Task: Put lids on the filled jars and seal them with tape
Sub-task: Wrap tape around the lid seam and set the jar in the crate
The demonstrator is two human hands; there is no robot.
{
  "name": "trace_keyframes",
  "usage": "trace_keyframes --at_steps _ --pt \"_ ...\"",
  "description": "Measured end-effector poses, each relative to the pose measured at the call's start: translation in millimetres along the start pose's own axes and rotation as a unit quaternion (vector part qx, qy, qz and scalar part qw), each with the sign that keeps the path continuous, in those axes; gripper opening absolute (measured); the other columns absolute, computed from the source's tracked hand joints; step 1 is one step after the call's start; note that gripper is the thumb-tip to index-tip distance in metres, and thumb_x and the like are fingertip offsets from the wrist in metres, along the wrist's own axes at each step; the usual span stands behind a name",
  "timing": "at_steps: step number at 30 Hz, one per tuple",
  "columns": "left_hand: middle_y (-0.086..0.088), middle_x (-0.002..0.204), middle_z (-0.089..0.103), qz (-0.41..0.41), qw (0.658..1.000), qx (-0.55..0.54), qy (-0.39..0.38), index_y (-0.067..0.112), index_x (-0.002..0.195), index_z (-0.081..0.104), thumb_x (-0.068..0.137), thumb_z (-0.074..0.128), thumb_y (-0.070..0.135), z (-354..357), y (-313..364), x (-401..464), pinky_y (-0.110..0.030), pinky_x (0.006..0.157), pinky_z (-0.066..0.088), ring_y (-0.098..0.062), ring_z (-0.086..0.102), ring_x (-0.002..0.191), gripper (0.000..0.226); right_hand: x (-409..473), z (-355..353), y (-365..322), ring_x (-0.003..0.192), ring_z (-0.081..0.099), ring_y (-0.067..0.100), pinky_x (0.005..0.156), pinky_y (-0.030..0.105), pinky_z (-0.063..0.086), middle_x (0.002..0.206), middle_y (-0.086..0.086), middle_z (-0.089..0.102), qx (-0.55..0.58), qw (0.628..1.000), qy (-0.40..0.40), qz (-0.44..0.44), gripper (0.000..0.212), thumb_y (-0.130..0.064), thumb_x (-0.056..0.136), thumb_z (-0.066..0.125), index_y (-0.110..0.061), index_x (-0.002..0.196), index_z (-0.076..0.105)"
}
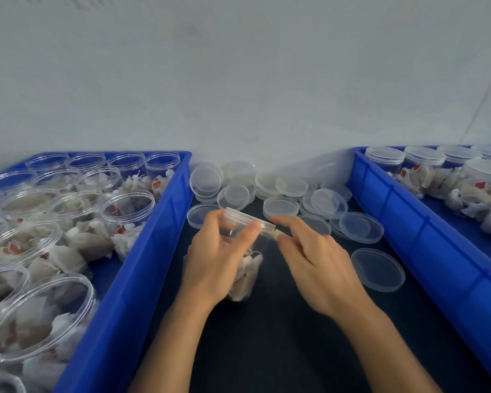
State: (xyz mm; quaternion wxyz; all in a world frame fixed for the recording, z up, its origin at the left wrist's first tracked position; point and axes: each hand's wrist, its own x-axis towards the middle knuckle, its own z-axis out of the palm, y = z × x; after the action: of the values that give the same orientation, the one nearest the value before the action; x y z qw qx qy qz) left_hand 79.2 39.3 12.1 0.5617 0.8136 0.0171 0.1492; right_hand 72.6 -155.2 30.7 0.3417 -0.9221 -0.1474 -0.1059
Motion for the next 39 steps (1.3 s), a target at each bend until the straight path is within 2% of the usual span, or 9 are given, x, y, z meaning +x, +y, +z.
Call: trace_keyframes --at_steps 9,16,21,24,27,29,32,34,39 --pt "0.01 0.113 0.075 -0.004 0.994 -0.104 -0.033 0.034 0.118 0.067 0.078 0.07 0.073 2.6 4.0 -4.3 -0.048 0.097 0.06 -0.011 0.073 0.106 0.056 2.4 -1.0 7.5 0.077 0.057 -0.003 0.067 0.033 0.037 0.075 -0.028 0.061 0.01 1.0 -0.012 0.003 0.031 -0.047 0.108 0.038 -0.053 0.138 0.045" --pt "-0.001 0.105 0.077 0.002 0.986 -0.154 -0.068 0.017 0.116 0.069 0.08 0.069 0.069 1.5 2.6 -2.2 -0.025 0.078 0.061 -0.016 0.078 0.094 0.064 -1.5 -1.7 0.7 0.074 0.06 0.008 0.074 0.038 0.043 0.082 -0.036 0.059 -0.012 1.0 -0.015 -0.002 0.031 -0.056 0.107 0.027 -0.059 0.135 0.042" --pt "0.013 0.1 0.075 0.006 0.991 -0.102 -0.089 0.026 0.112 0.067 0.088 0.06 0.072 -1.4 4.5 -4.3 -0.013 0.073 0.055 -0.005 0.076 0.091 0.052 -1.5 1.8 -1.5 0.073 0.059 0.007 0.074 0.039 0.043 0.081 -0.038 0.058 -0.025 1.0 -0.003 -0.003 0.031 -0.055 0.108 0.027 -0.055 0.134 0.043" --pt "0.022 0.102 0.07 0.05 0.998 0.027 -0.03 0.041 0.112 0.06 0.084 0.05 0.081 2.1 7.4 -7.0 -0.019 0.074 0.056 0.003 0.07 0.095 0.05 -2.3 1.2 -2.4 0.07 0.058 0.005 0.072 0.038 0.043 0.077 -0.038 0.058 -0.022 1.0 0.004 -0.001 0.031 -0.054 0.108 0.029 -0.056 0.135 0.043" --pt "0.022 0.112 0.065 0.102 0.986 0.11 0.072 0.036 0.133 0.053 0.085 0.05 0.08 4.7 13.8 -8.4 -0.023 0.079 0.059 0.003 0.067 0.098 0.065 -3.2 0.3 -5.7 0.069 0.06 0.007 0.071 0.038 0.046 0.07 -0.023 0.062 -0.028 0.999 0.021 0.0 0.033 -0.055 0.107 0.027 -0.055 0.135 0.044" --pt "0.02 0.12 0.063 0.124 0.979 0.127 0.096 0.035 0.136 0.052 0.086 0.051 0.078 7.9 17.2 -10.8 -0.029 0.083 0.061 -0.002 0.067 0.102 0.066 -4.2 0.9 -10.1 0.07 0.061 0.01 0.073 0.04 0.05 0.063 -0.015 0.056 -0.036 0.999 0.029 0.0 0.035 -0.056 0.106 0.024 -0.053 0.135 0.044" --pt "0.019 0.131 0.059 0.113 0.983 0.127 0.066 0.045 0.14 0.045 0.086 0.05 0.082 15.6 18.6 -15.3 -0.036 0.092 0.06 -0.004 0.063 0.112 0.066 -5.4 2.6 -15.8 0.072 0.061 0.011 0.073 0.04 0.049 0.067 -0.018 0.053 -0.039 0.999 0.034 -0.004 0.039 -0.06 0.104 0.02 -0.052 0.134 0.043" --pt "0.02 0.127 0.061 0.104 0.989 0.097 0.033 0.051 0.138 0.044 0.089 0.05 0.08 17.7 17.1 -15.0 -0.039 0.094 0.06 -0.003 0.064 0.111 0.057 -5.7 2.2 -15.9 0.073 0.061 0.009 0.072 0.038 0.046 0.069 -0.019 0.055 -0.031 0.999 0.028 -0.002 0.038 -0.06 0.104 0.02 -0.052 0.134 0.043" --pt "0.018 0.115 0.066 0.093 0.995 0.028 0.015 0.054 0.121 0.053 0.09 0.053 0.074 12.0 11.4 -10.7 -0.044 0.087 0.061 -0.002 0.068 0.1 0.037 -4.1 -6.2 -11.1 0.067 0.058 0.009 0.071 0.038 0.046 0.06 -0.015 0.056 -0.03 0.999 0.011 -0.004 0.04 -0.036 0.105 0.035 -0.055 0.139 0.046"
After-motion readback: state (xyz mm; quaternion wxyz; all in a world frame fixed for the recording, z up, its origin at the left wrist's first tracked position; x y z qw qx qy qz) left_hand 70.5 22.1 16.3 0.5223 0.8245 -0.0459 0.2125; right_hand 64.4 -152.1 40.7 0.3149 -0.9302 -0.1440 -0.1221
